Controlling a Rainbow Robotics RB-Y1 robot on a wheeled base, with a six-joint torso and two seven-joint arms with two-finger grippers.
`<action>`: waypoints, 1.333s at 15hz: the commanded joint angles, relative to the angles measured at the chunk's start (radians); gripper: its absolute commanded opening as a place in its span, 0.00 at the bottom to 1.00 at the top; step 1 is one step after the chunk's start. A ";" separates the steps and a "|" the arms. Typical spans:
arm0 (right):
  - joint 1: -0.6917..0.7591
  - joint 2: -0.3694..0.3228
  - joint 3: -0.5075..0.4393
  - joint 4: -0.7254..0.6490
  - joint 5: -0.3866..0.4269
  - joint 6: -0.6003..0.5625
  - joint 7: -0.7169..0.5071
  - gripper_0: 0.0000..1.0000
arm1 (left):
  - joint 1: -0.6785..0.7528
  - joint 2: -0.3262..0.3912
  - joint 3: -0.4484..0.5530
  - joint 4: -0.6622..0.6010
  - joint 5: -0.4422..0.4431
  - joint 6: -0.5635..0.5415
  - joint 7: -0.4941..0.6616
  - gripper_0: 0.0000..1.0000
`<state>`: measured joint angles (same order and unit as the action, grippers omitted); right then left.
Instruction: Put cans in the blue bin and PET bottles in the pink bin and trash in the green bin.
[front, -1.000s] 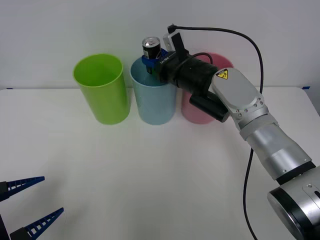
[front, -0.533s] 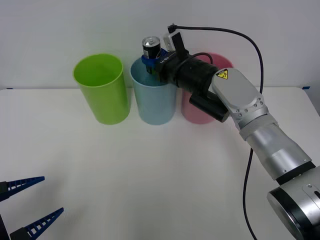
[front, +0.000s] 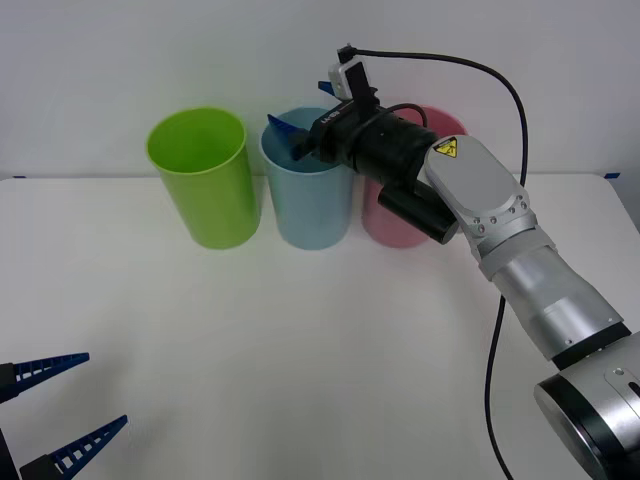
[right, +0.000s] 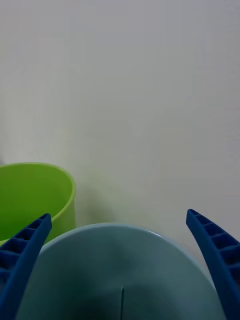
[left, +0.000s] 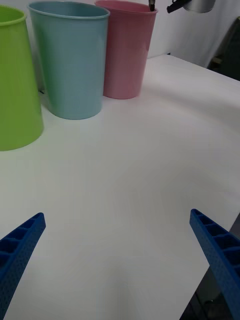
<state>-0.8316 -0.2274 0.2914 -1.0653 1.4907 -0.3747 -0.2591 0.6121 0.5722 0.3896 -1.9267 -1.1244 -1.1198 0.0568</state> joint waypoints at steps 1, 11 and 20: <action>0.000 0.000 0.000 0.001 -0.003 0.000 0.003 1.00 | 0.000 0.000 0.000 0.000 0.000 0.000 0.000 1.00; 0.012 -0.015 -0.012 -0.114 -0.076 -0.006 -0.002 1.00 | 0.000 0.000 0.000 0.000 0.000 0.000 0.000 1.00; 0.272 -0.116 -0.236 -0.441 -0.155 -0.362 -0.006 1.00 | 0.000 0.000 0.000 0.000 0.000 0.000 0.000 1.00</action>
<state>-0.5946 -0.3436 0.0889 -1.4746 1.3361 -0.6888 -0.2670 0.6121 0.5722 0.3896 -1.9267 -1.1244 -1.1198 0.0568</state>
